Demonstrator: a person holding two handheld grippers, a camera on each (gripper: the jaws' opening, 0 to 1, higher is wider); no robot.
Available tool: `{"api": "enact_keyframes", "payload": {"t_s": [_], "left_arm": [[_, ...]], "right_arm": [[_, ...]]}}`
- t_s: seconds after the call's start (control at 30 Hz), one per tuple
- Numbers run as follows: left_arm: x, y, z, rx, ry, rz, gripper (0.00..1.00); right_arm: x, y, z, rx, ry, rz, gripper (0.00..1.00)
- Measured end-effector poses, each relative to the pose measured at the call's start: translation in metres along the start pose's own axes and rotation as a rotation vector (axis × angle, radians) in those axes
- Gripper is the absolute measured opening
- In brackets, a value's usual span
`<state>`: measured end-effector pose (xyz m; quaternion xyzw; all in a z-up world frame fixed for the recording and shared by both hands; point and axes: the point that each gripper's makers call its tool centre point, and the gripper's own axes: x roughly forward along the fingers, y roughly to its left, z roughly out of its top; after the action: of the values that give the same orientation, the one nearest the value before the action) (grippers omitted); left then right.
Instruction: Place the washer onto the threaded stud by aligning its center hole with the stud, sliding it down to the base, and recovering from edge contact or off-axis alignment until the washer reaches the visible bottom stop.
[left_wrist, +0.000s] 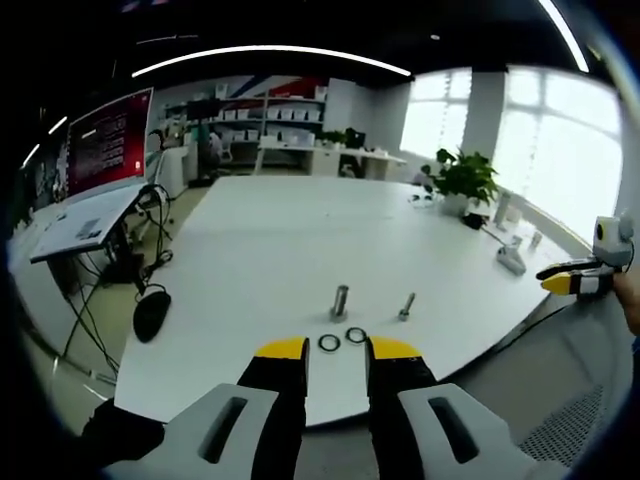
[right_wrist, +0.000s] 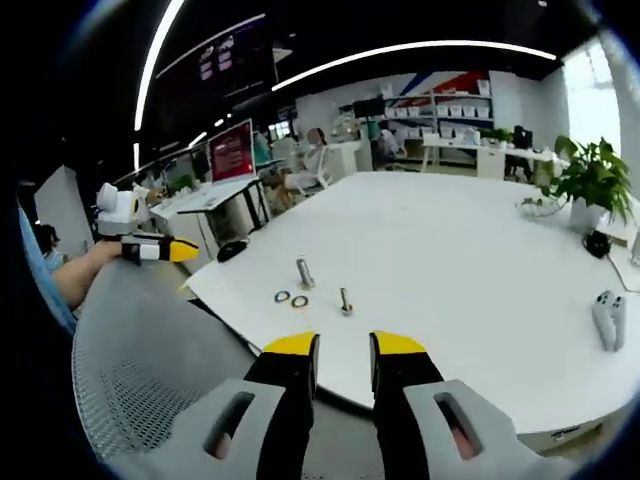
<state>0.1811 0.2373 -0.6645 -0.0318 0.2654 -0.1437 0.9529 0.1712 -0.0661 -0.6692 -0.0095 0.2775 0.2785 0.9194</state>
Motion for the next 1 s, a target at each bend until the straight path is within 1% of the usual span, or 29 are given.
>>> {"api": "enact_keyframes", "payload": {"t_s": [0.03,0.07,0.1,0.17,0.2,0.23,0.27,0.33,0.37,0.4,0.43,0.47,0.53,0.6,0.63,0.67,0.73,0.8,0.87,0.9,0.93,0.97,1.0], "left_arm": [[0.001,0.000,-0.001,0.004,0.007,-0.001,0.20],[0.001,0.000,-0.001,0.007,0.008,-0.001,0.19],[0.001,0.000,-0.001,0.005,0.008,-0.002,0.19],[0.001,-0.002,-0.001,0.011,0.014,-0.015,0.20],[0.001,-0.008,0.004,0.017,-0.013,-0.047,0.20],[0.000,-0.016,0.015,0.009,-0.075,-0.091,0.21],[-0.003,-0.018,0.019,-0.030,-0.091,-0.115,0.23],[-0.001,-0.012,0.014,-0.039,-0.055,-0.117,0.29],[-0.001,-0.011,0.014,-0.034,-0.054,-0.122,0.31],[-0.001,-0.011,0.015,-0.011,-0.049,-0.128,0.30],[-0.003,-0.010,0.015,0.056,-0.032,-0.148,0.27],[-0.003,-0.008,0.018,0.085,-0.031,-0.141,0.25],[-0.003,-0.004,0.029,0.162,-0.042,-0.131,0.25],[-0.002,-0.002,0.041,0.192,-0.060,-0.134,0.28],[0.000,-0.002,0.045,0.194,-0.062,-0.141,0.30],[0.002,-0.004,0.049,0.219,-0.057,-0.165,0.30],[0.006,-0.007,0.050,0.254,-0.028,-0.194,0.31],[0.012,-0.010,0.053,0.297,-0.010,-0.208,0.31],[0.018,-0.015,0.051,0.357,0.032,-0.243,0.31],[0.020,-0.017,0.049,0.392,0.053,-0.255,0.32],[0.024,-0.018,0.047,0.452,0.073,-0.274,0.34],[0.027,-0.017,0.046,0.479,0.085,-0.269,0.35],[0.032,-0.016,0.043,0.537,0.111,-0.281,0.37]], "right_arm": [[0.000,0.000,-0.007,0.030,0.053,0.008,0.22],[0.002,0.000,-0.003,0.020,0.034,0.009,0.22],[0.001,0.001,-0.003,0.003,0.029,0.009,0.21],[0.000,0.002,-0.003,0.003,0.033,0.019,0.20],[0.000,0.002,-0.003,0.008,0.032,0.017,0.20],[0.000,0.001,-0.003,0.010,0.031,0.014,0.20],[0.000,0.001,-0.004,0.011,0.033,0.013,0.20],[-0.001,0.001,-0.004,0.022,0.030,0.015,0.20],[-0.001,0.001,-0.004,0.026,0.028,0.015,0.20],[-0.001,0.001,-0.004,0.026,0.028,0.015,0.20],[-0.001,0.001,-0.004,0.025,0.029,0.016,0.20],[-0.001,0.001,-0.004,0.025,0.029,0.018,0.20],[-0.001,0.002,-0.004,0.027,0.029,0.021,0.20],[-0.001,0.003,-0.005,0.033,0.030,0.025,0.20],[-0.001,0.003,-0.005,0.034,0.029,0.025,0.20],[-0.001,0.003,-0.004,0.034,0.027,0.023,0.20],[-0.002,0.003,-0.004,0.034,0.024,0.023,0.20],[-0.002,0.003,-0.003,0.033,0.023,0.023,0.20],[-0.002,0.004,-0.003,0.032,0.023,0.026,0.20],[-0.002,0.004,-0.003,0.031,0.024,0.028,0.20],[-0.002,0.004,-0.003,0.029,0.024,0.030,0.20],[-0.002,0.004,-0.003,0.026,0.024,0.032,0.20],[-0.002,0.005,-0.003,0.024,0.025,0.034,0.20]]}}
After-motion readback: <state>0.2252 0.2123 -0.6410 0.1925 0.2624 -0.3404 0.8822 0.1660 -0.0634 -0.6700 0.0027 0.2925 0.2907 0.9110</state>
